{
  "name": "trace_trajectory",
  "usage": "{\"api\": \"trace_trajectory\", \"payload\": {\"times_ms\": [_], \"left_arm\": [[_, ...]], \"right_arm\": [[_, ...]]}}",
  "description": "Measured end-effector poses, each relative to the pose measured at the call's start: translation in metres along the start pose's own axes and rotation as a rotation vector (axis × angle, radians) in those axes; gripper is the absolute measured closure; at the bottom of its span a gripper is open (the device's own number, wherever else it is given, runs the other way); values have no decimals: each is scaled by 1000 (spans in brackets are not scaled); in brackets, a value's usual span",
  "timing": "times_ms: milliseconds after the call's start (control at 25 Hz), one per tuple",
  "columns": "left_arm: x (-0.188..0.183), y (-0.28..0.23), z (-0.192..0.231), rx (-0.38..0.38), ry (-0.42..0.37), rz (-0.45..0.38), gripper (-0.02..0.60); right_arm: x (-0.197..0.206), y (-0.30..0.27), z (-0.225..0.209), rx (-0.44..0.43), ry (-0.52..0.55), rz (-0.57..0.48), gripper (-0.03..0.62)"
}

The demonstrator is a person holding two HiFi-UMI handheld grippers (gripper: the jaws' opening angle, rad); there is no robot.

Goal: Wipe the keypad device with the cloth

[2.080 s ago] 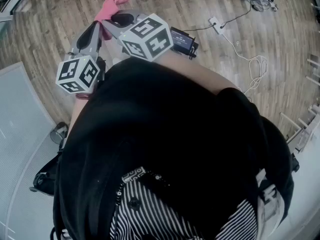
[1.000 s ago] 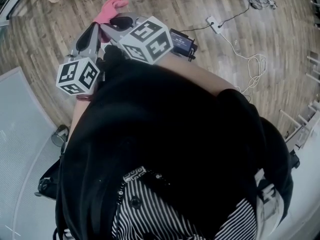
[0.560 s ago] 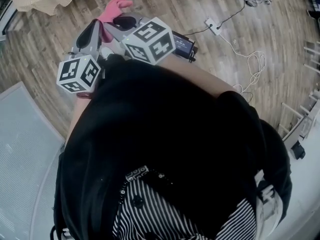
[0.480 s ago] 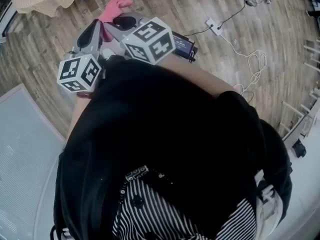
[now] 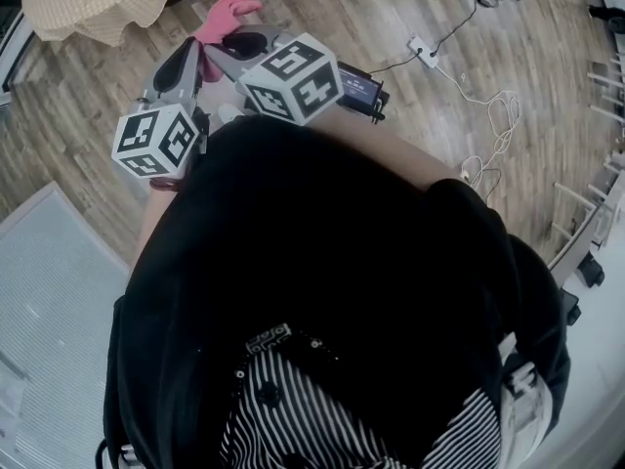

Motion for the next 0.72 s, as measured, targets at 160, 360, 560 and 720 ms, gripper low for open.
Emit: {"api": "trace_trajectory", "payload": {"times_ms": [160, 360, 560, 720], "left_arm": [[-13, 16, 42, 10, 10, -2, 578], [-17, 38, 93, 5, 0, -3, 578], [-21, 59, 131, -31, 27, -31, 578], [-24, 59, 146, -48, 42, -37, 578]], "right_arm": [[-14, -41, 18, 3, 5, 11, 549], [-19, -92, 43, -15, 24, 15, 549], [-27, -132, 63, -47, 57, 28, 549], [-31, -148, 62, -68, 56, 41, 549]]}}
Point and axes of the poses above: the fingertips, and each gripper's own axes: y backward along the fingers, z to its left, x out of its underside, the point moved 5 cm from there along y, backward along the fingers, and after that the axes turned 6 degrees about y, right-handed, at the moved point
